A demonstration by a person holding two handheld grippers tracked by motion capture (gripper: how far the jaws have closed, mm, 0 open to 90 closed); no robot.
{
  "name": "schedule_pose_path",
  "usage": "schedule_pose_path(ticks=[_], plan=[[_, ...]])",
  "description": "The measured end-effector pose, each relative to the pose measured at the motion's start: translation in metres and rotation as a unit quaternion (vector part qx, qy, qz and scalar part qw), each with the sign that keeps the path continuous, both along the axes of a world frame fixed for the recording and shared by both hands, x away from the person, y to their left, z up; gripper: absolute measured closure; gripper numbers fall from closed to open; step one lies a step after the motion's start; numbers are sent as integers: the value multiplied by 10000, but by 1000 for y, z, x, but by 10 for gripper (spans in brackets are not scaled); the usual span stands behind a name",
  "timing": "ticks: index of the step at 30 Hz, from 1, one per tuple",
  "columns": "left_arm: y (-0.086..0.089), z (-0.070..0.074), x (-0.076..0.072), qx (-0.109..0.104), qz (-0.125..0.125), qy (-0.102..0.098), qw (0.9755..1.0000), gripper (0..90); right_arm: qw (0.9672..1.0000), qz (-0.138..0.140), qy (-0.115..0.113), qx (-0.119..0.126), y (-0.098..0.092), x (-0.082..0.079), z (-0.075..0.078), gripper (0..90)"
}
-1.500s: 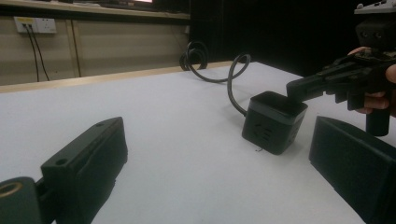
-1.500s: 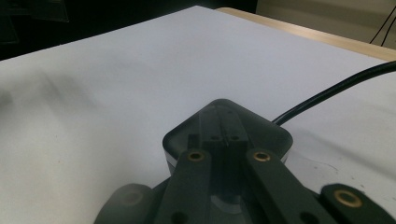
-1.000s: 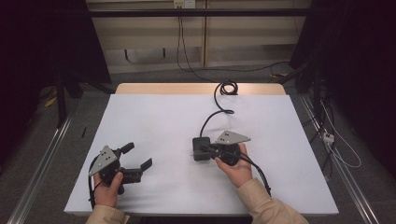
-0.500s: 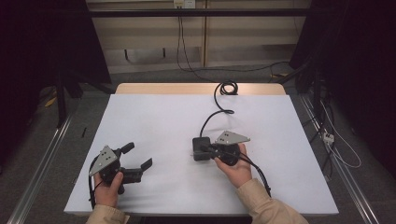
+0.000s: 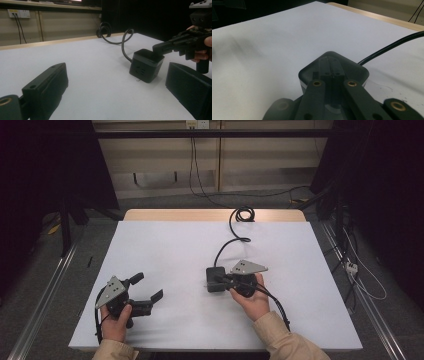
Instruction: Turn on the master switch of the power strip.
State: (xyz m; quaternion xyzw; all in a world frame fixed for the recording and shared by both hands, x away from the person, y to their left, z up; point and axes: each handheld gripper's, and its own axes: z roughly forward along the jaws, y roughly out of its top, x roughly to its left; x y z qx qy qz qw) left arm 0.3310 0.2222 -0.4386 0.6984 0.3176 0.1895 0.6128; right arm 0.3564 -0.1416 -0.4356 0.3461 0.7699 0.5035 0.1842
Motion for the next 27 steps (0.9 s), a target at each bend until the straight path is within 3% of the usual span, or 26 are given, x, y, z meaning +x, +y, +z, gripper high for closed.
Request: schedule_pose_path(ticks=[27], plan=[[-2,-1,-1,6,4,17,10000,39,9998,-66,69,-196,4,0,3,900]])
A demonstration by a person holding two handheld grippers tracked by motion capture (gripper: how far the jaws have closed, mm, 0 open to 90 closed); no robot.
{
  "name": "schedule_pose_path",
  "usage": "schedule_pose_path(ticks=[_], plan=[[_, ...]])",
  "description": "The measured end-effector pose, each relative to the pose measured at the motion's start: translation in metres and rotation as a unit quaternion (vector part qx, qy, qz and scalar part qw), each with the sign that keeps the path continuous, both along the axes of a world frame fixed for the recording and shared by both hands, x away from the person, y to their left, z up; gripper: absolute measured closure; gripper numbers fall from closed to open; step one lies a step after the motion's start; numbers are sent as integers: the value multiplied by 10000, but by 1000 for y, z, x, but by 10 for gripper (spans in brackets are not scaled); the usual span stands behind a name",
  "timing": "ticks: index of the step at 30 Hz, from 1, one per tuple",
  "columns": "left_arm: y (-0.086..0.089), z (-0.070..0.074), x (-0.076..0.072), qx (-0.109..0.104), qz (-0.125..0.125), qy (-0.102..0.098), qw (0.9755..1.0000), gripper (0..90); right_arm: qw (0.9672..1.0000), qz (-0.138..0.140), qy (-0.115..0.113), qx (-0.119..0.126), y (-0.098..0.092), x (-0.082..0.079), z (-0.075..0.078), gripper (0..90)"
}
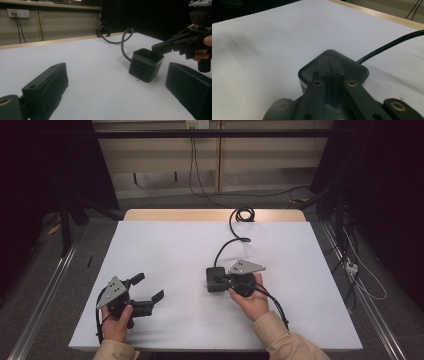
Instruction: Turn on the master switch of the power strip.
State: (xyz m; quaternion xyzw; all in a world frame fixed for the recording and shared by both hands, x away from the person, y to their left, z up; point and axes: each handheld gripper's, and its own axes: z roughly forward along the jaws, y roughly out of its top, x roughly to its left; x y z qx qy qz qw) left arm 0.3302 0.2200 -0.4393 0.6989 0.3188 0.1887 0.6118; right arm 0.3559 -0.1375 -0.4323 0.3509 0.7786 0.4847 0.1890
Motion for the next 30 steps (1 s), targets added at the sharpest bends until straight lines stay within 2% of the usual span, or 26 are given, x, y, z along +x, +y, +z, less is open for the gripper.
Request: schedule_pose_path(ticks=[2,9,15,19,24,30], plan=[[0,0,0,3,-3,-3,10000,39,10000,3,55,4,1,0,0,900],[1,0,0,1,4,-18,10000,39,10000,25,-73,-40,3,-1,-1,900],[2,0,0,3,-3,-25,10000,39,10000,58,-80,-4,2,-1,-2,900],[2,0,1,3,-6,-13,10000,39,9999,87,-29,111,0,1,-3,900],[2,0,1,2,-3,-10,10000,39,9998,105,-64,130,0,1,-2,900],[1,0,2,-27,4,-22,10000,39,9996,75,55,281,-3,2,-1,900]])
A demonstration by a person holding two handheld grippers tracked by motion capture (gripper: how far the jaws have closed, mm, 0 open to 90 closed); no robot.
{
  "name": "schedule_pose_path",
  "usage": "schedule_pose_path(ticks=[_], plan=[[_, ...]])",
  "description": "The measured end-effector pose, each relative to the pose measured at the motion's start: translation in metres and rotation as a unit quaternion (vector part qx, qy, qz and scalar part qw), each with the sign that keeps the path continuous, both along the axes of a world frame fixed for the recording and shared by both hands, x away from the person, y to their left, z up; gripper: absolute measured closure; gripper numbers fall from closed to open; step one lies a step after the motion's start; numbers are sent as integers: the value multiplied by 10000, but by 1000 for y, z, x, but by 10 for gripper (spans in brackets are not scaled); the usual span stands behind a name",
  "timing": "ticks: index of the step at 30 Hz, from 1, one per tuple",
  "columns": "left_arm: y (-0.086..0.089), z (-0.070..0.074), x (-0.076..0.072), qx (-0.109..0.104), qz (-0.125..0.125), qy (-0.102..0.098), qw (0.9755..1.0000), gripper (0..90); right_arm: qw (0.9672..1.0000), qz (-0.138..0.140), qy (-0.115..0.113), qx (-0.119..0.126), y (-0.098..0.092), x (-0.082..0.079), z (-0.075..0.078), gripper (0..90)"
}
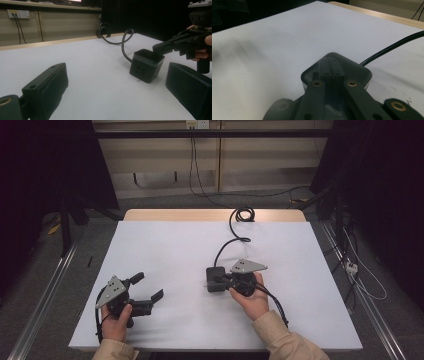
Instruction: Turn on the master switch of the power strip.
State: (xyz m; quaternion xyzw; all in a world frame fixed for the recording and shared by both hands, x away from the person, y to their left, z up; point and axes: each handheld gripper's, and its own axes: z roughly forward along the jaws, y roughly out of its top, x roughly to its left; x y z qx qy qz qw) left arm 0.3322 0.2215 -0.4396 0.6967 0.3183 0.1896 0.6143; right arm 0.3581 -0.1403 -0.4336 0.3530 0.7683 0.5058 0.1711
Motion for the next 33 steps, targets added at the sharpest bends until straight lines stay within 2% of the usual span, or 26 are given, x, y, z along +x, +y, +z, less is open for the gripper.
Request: schedule_pose_path(ticks=[2,4,6,12,16,21,28,33], plan=[[0,0,0,10,-9,-8,10000,39,9999,-27,-66,133,-2,-1,2,897],[0,0,1,-5,-1,-9,10000,39,9996,-56,-154,238,-3,-1,6,784],[0,0,1,4,-5,-4,10000,39,9996,-47,-134,247,-5,-2,8,776],[1,0,-1,13,8,-4,10000,39,9995,-83,-33,287,-9,-3,9,610],[3,0,-2,17,19,3,10000,39,9996,-51,-94,277,-11,-7,10,505],[4,1,-2,5,19,-13,10000,39,9994,-175,-111,278,-18,-9,11,365],[3,2,-1,-5,23,-20,10000,39,9991,-257,-124,314,-28,-15,11,270],[3,2,-3,-6,8,-27,10000,39,9990,-283,-160,302,-32,-18,11,258]])
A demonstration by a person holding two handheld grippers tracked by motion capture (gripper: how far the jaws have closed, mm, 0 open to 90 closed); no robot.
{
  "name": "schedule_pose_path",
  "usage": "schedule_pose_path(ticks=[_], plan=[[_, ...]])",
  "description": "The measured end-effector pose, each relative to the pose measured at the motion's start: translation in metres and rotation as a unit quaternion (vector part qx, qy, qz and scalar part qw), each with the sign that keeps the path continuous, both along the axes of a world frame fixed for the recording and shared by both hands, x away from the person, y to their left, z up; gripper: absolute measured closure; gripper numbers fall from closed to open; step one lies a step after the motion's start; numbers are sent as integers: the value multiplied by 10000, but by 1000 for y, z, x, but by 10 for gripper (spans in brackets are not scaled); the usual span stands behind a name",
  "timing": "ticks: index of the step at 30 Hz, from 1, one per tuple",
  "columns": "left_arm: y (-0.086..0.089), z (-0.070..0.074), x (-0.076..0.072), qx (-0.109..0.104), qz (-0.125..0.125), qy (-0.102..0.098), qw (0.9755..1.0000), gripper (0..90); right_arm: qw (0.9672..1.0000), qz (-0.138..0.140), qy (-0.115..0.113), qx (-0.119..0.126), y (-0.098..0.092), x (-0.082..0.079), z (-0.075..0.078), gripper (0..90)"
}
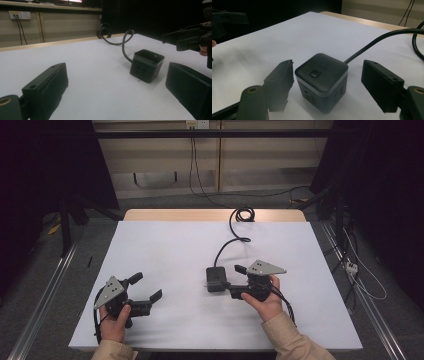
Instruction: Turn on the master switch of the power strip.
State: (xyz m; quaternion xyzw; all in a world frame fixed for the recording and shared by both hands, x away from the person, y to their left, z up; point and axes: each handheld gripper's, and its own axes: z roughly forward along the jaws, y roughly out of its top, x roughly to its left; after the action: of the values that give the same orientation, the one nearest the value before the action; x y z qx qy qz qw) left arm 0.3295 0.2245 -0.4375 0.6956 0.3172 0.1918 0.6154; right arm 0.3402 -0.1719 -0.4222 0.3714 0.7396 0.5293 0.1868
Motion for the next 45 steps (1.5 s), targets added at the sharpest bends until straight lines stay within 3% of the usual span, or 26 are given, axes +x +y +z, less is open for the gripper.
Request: schedule_pose_path(ticks=[16,26,45], plan=[[0,0,-1,19,10,-4,10000,39,9999,-105,13,-12,-7,-2,-2,228],[4,1,-3,-1,61,-20,10000,39,10000,60,-30,21,-6,-6,-2,210],[2,1,-2,8,19,-6,10000,39,9999,57,-21,108,-27,-20,-7,179]])
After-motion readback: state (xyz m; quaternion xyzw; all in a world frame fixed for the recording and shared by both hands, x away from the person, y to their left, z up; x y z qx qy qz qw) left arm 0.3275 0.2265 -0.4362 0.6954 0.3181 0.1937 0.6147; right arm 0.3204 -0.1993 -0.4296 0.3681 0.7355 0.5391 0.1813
